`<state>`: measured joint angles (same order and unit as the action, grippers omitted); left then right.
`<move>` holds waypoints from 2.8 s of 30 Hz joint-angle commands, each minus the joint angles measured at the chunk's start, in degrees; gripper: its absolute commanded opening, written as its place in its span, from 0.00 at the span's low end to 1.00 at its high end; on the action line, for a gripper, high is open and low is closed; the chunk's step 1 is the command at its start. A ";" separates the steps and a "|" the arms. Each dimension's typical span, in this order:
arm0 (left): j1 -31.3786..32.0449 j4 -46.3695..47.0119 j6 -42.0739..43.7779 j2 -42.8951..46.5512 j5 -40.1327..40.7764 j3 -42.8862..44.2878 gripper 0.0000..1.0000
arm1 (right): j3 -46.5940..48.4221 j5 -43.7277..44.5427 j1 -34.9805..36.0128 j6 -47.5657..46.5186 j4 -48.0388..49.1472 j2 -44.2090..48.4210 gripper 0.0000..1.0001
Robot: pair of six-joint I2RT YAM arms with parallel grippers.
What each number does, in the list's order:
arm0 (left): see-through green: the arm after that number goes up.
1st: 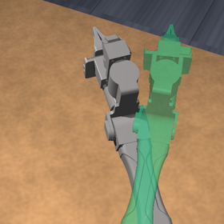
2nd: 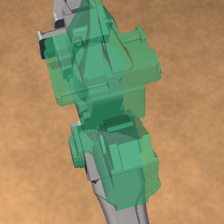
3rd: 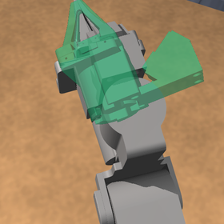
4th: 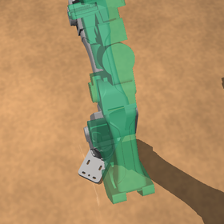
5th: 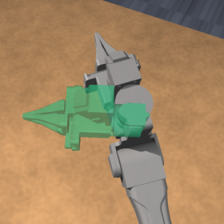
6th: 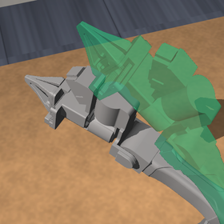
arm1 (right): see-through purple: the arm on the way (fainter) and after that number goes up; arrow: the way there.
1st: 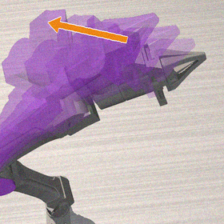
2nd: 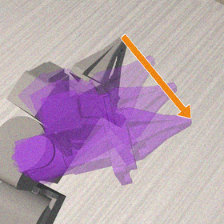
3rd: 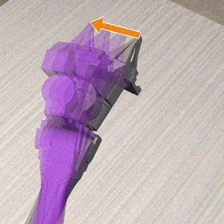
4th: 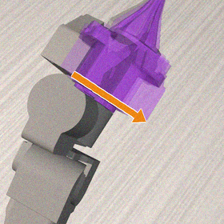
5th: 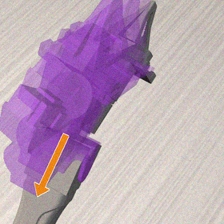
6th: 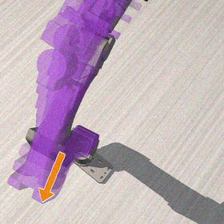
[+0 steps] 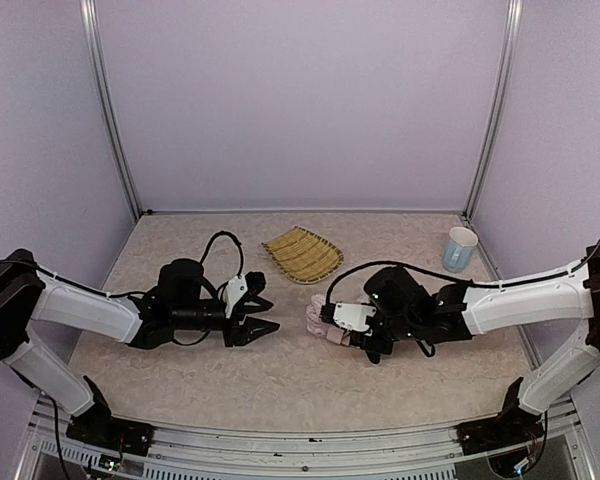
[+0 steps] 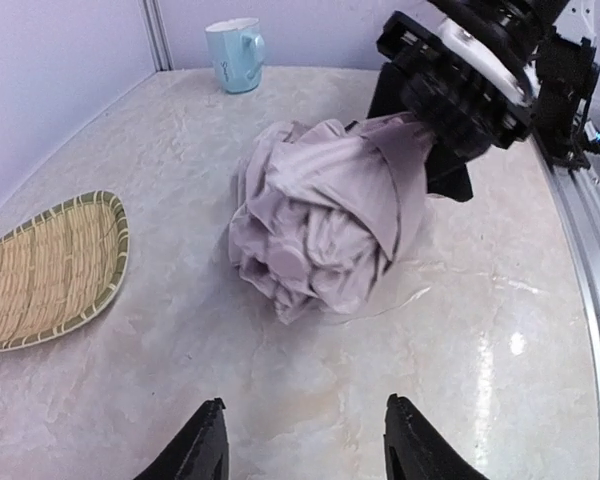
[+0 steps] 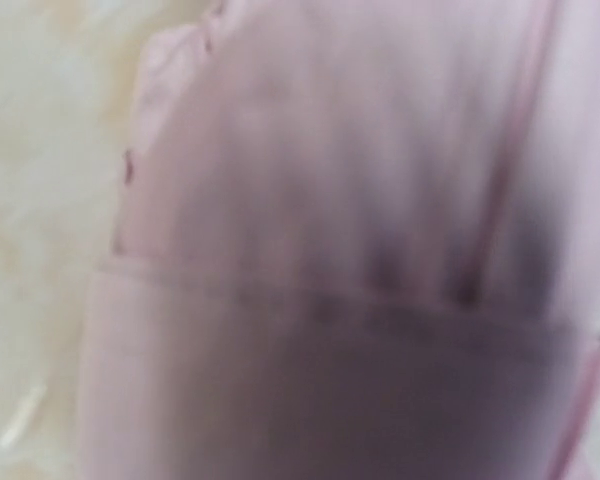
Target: Put away the umbrella
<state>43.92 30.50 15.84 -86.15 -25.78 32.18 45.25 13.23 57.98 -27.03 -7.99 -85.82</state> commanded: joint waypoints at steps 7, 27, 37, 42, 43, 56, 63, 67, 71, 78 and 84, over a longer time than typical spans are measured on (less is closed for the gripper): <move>4.41 16.64 -5.77 -1.20 -5.09 -1.68 0.48 | 5.73 -9.07 -6.50 -2.84 4.36 12.68 0.00; 9.39 25.41 -5.84 -11.19 0.22 8.30 0.61 | 19.24 -20.98 -7.43 -9.68 1.18 12.70 0.00; 6.69 25.20 -5.56 -9.56 -8.12 6.71 0.64 | 19.77 -24.22 -7.42 -10.65 0.14 13.52 0.00; 7.36 22.60 -5.46 -11.65 -7.75 9.99 0.63 | 19.84 -24.72 -7.41 -10.59 0.43 13.14 0.00; 7.51 22.37 -5.67 -11.63 -8.93 10.40 0.62 | 19.82 -24.62 -7.37 -10.48 0.45 13.17 0.00; 10.53 23.31 -9.90 -13.93 -17.66 12.31 0.00 | 19.00 -22.89 -8.79 -7.87 0.83 13.51 0.00; 5.23 19.27 -7.72 -9.15 -17.53 4.08 0.00 | 19.02 -24.76 -17.05 -2.64 -1.57 18.21 0.00; 4.56 9.40 -1.06 -10.43 -13.11 4.49 0.00 | 20.12 -27.00 -18.60 -1.98 -2.21 19.70 0.00; 4.48 7.07 -0.70 -15.50 -14.56 8.50 0.00 | 21.54 -30.31 -18.60 -0.35 -2.12 18.35 0.00; 5.77 5.68 -3.97 -16.72 -12.90 11.27 0.00 | 11.26 -30.31 -18.60 7.75 -5.40 11.70 0.00; 4.69 3.36 -1.81 -11.88 -9.78 9.05 0.00 | -0.51 -25.78 -18.29 14.95 5.36 10.97 0.00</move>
<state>49.32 37.10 12.47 -101.82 -37.93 41.74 49.06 -15.44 39.83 -18.50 -11.40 -74.43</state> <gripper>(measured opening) 0.006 0.051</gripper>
